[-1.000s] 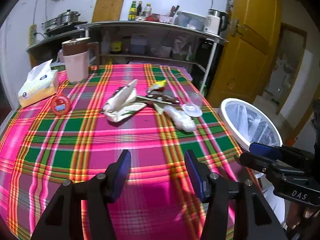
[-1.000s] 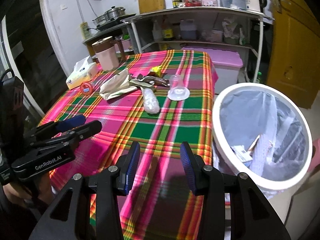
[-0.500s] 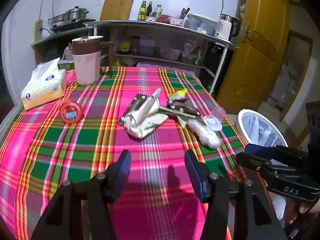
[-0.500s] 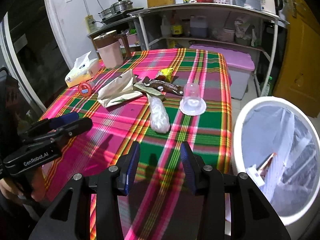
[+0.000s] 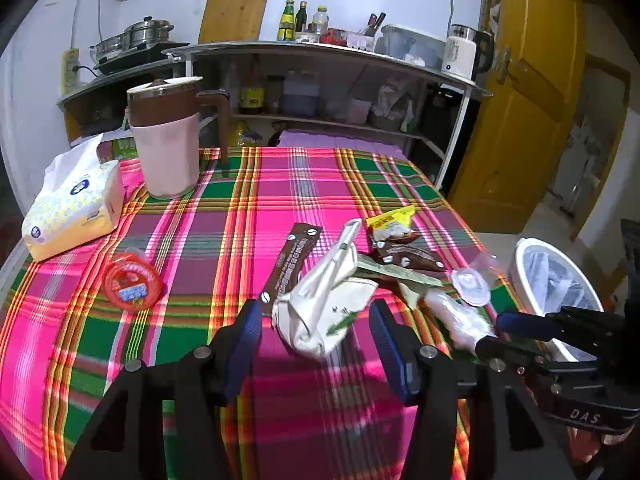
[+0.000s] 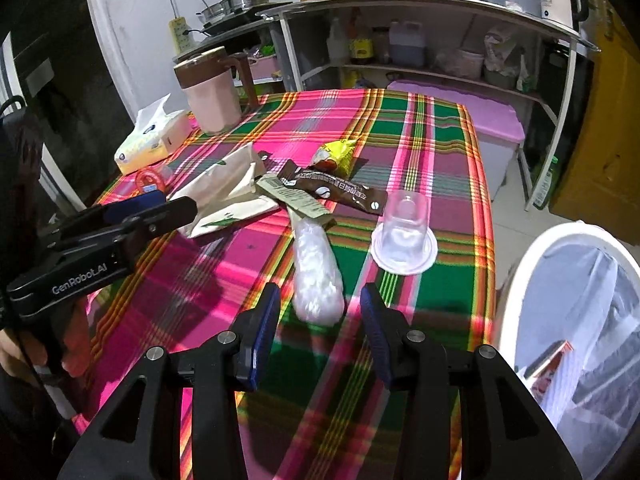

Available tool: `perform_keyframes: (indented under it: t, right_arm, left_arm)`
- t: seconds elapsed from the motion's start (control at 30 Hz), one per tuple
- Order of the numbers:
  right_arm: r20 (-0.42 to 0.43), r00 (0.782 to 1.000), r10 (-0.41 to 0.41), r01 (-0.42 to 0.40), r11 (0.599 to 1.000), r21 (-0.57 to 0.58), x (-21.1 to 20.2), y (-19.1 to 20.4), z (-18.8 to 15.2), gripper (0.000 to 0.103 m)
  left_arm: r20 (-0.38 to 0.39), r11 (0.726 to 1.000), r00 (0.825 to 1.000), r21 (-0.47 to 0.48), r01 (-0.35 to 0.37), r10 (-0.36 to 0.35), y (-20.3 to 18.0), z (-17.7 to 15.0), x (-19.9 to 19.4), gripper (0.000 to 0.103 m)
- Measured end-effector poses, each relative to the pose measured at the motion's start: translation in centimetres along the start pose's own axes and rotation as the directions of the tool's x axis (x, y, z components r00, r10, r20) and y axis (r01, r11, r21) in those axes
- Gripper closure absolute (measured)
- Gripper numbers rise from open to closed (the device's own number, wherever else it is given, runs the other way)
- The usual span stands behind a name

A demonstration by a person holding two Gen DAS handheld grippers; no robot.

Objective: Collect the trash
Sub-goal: 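Grasp the white tissue with the left tool while the right tool grasps the plastic bag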

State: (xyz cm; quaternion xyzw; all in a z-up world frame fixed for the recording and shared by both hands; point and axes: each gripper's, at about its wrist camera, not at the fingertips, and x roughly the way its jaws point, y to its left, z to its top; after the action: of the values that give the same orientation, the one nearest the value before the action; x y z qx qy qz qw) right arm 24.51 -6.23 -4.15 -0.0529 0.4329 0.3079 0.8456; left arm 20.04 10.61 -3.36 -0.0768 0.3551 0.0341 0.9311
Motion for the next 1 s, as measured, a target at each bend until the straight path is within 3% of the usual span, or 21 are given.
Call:
perform_keyframes:
  t: [0.1, 0.17, 0.23, 0.3, 0.43, 0.5, 1.0]
  right_arm:
    - [-0.014, 1.000, -0.003, 0.003, 1.000, 0.000, 0.9, -0.1, 0.3, 0.060]
    - [-0.026, 1.000, -0.004, 0.004, 1.000, -0.006, 1.4, 0.0, 0.4, 0.066]
    - [-0.034, 0.999, -0.002, 0.002, 1.000, -0.011, 1.8, 0.2, 0.4, 0.072]
    - [-0.028, 1.000, -0.009, 0.008, 1.000, -0.020, 1.8, 0.3, 0.4, 0.072]
    - [-0.025, 1.000, -0.003, 0.002, 1.000, -0.012, 1.6, 0.3, 0.1, 0.073]
    - [-0.022, 1.000, -0.001, 0.001, 1.000, -0.003, 1.2, 0.2, -0.1, 0.073]
    - [0.011, 1.000, -0.009, 0.009, 1.000, 0.016, -3.0, 0.5, -3.0, 0.074]
  left_arm:
    - [-0.017, 1.000, 1.000, 0.013, -0.004, 0.004, 0.0, 0.3, 1.1, 0.048]
    - [-0.019, 1.000, 1.000, 0.020, -0.009, 0.009, -0.1, 0.4, 1.5, 0.049]
    - [-0.021, 1.000, 1.000, 0.030, -0.009, 0.010, -0.3, 0.5, 1.8, 0.056]
    - [-0.024, 0.999, 0.999, 0.039, -0.024, 0.025, -0.5, 0.4, 2.0, 0.071]
    - [-0.021, 0.999, 0.999, 0.043, -0.027, 0.028, -0.6, 0.3, 1.8, 0.076]
    - [-0.017, 0.999, 0.999, 0.044, -0.031, 0.031, -0.7, 0.2, 1.6, 0.085]
    - [0.024, 0.999, 1.000, 0.035, -0.007, 0.006, -3.2, -2.1, -3.1, 0.086]
